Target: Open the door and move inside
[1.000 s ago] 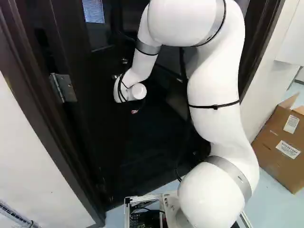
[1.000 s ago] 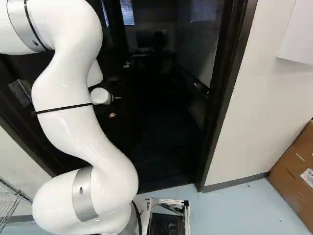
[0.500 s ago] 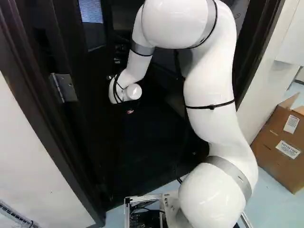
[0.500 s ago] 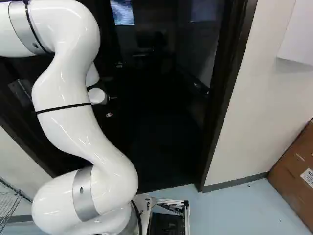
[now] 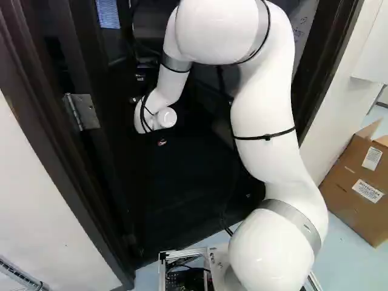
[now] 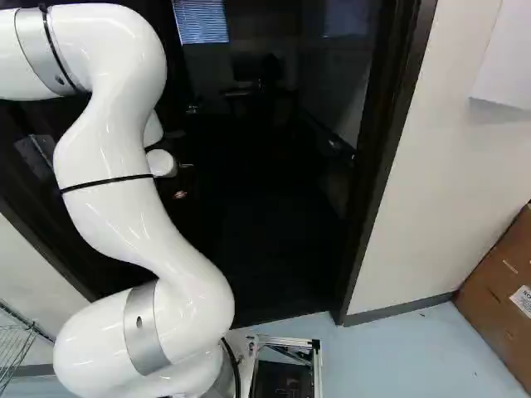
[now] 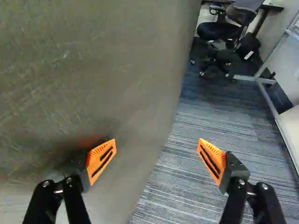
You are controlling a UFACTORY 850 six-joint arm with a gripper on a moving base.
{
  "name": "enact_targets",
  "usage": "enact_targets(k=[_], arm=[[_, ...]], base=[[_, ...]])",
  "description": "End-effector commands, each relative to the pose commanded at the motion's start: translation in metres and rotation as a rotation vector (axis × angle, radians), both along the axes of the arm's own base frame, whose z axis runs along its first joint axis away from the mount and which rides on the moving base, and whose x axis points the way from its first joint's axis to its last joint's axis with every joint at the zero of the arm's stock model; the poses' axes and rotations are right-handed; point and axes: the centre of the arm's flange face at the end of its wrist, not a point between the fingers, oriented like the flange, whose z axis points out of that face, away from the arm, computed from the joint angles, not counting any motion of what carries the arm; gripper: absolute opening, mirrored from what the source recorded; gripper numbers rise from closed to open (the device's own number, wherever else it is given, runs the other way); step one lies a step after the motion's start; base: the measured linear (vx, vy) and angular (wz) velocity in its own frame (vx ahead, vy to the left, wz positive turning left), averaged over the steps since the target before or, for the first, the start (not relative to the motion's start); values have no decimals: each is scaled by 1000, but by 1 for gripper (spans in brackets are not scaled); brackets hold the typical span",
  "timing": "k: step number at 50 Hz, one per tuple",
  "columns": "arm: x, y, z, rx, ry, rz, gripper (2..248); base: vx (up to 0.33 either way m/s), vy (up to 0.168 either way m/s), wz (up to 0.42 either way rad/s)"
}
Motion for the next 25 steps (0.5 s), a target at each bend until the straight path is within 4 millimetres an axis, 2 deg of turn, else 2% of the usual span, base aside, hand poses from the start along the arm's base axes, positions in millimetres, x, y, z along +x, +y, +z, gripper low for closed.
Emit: enact_targets(k=[25], arm=[[-8, 19, 0, -10, -9, 57, 247]], base=[[0, 0, 0]])
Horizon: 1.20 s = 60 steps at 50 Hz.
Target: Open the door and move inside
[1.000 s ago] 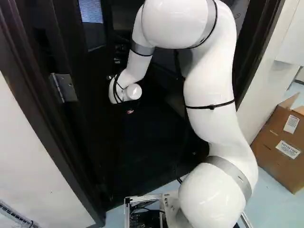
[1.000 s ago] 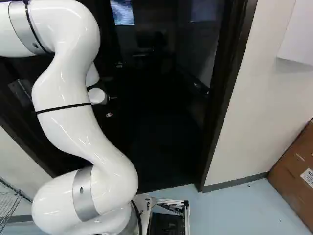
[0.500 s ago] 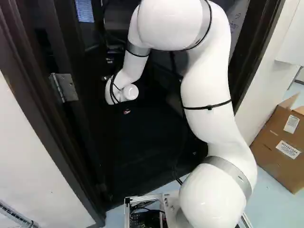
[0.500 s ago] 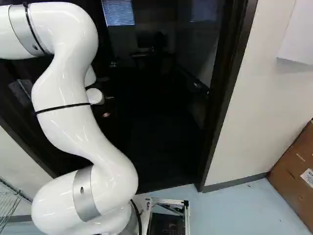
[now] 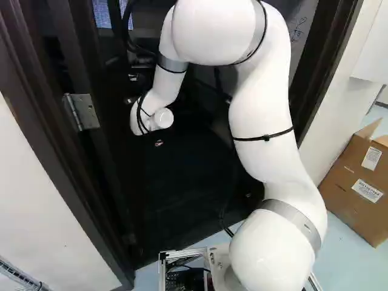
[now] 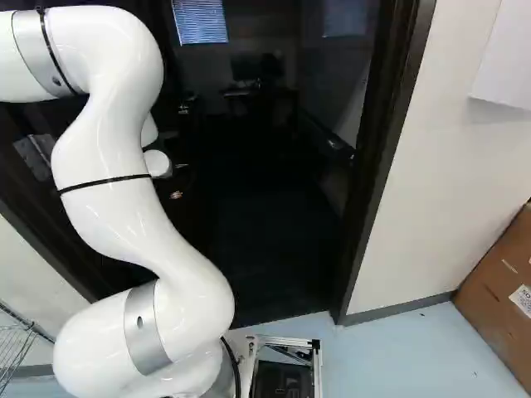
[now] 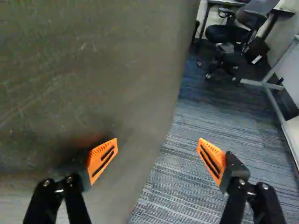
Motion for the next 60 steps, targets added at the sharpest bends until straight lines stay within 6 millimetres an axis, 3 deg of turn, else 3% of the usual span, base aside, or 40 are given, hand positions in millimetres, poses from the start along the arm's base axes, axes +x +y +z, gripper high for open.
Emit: enact_targets(k=[34, 48, 60], arm=[[-15, 24, 0, -14, -10, 76, 247], [-15, 23, 0, -14, -9, 76, 247], [-17, 8, 1, -18, -3, 56, 247]], base=[[0, 0, 0], [0, 0, 0], [0, 0, 0]])
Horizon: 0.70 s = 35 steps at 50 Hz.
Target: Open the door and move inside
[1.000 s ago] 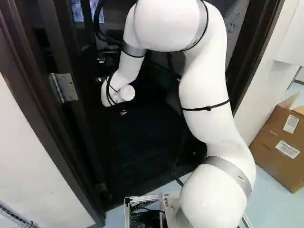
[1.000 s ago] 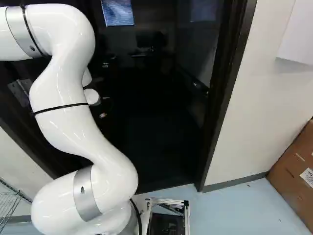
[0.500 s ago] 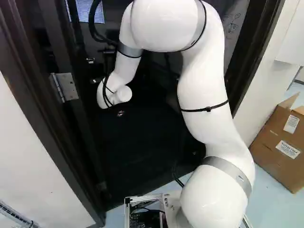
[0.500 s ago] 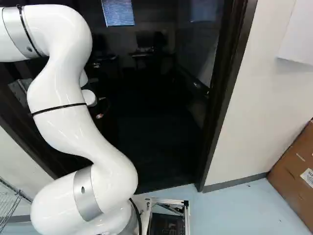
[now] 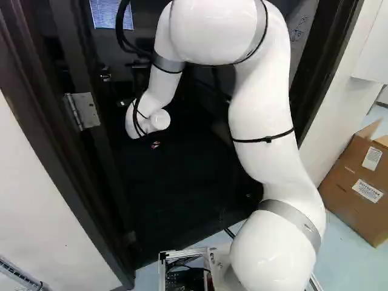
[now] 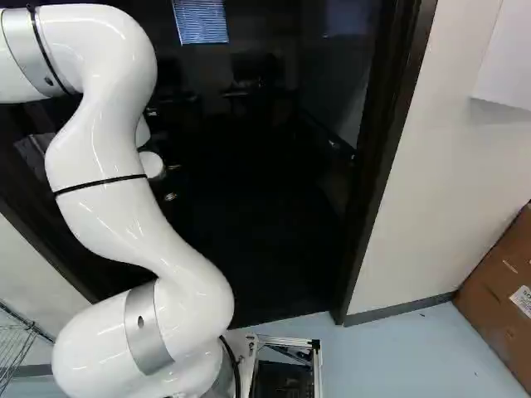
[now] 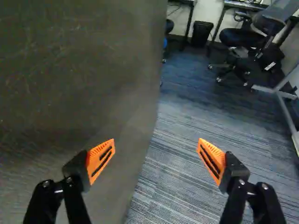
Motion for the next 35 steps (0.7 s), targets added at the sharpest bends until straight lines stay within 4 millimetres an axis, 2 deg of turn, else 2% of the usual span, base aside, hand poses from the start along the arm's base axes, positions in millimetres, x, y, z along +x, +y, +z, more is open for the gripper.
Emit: enact_targets(k=[35], arm=[[-6, -59, 4, -12, 20, -84, 247]], base=[[0, 0, 0]])
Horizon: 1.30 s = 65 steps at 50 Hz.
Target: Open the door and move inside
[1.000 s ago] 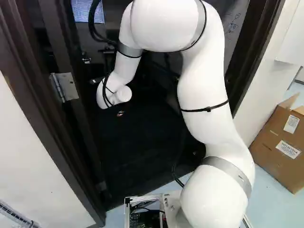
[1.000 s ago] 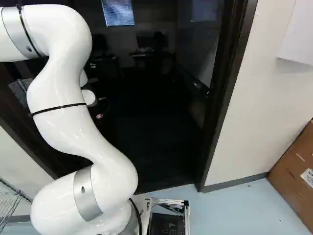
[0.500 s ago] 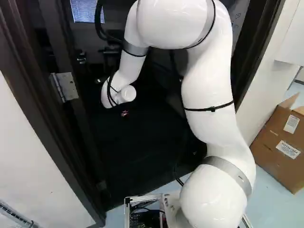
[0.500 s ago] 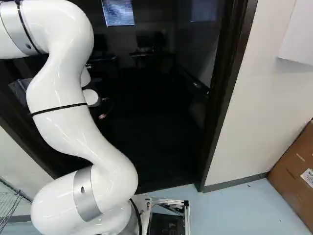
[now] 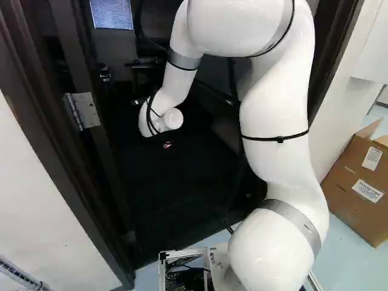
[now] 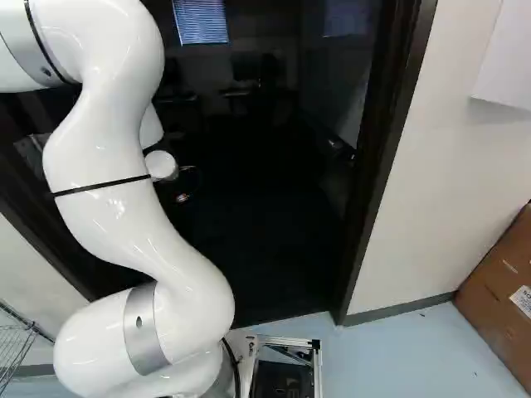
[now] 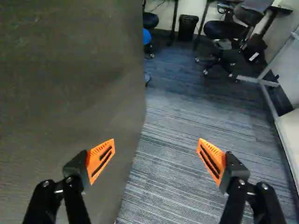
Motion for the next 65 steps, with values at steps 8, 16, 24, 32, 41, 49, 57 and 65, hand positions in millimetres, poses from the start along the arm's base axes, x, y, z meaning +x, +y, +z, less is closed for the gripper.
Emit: enact_targets(k=[8, 16, 24, 32, 41, 49, 57, 65], arm=[[-1, -13, 1, -2, 4, -21, 247], [-4, -25, 1, -4, 8, -38, 247], [-5, -27, 2, -3, 7, -40, 247], [-6, -31, 3, -2, 4, -47, 247], [-10, -41, 5, 2, -1, -61, 247], [-14, -52, 8, 7, -8, -79, 247], [-21, -67, 11, 12, -17, -101, 247], [-29, -84, 14, 19, -27, -129, 247]], base=[[0, 0, 0], [0, 0, 0], [0, 0, 0], [0, 0, 0], [0, 0, 0], [0, 0, 0], [0, 0, 0], [0, 0, 0]])
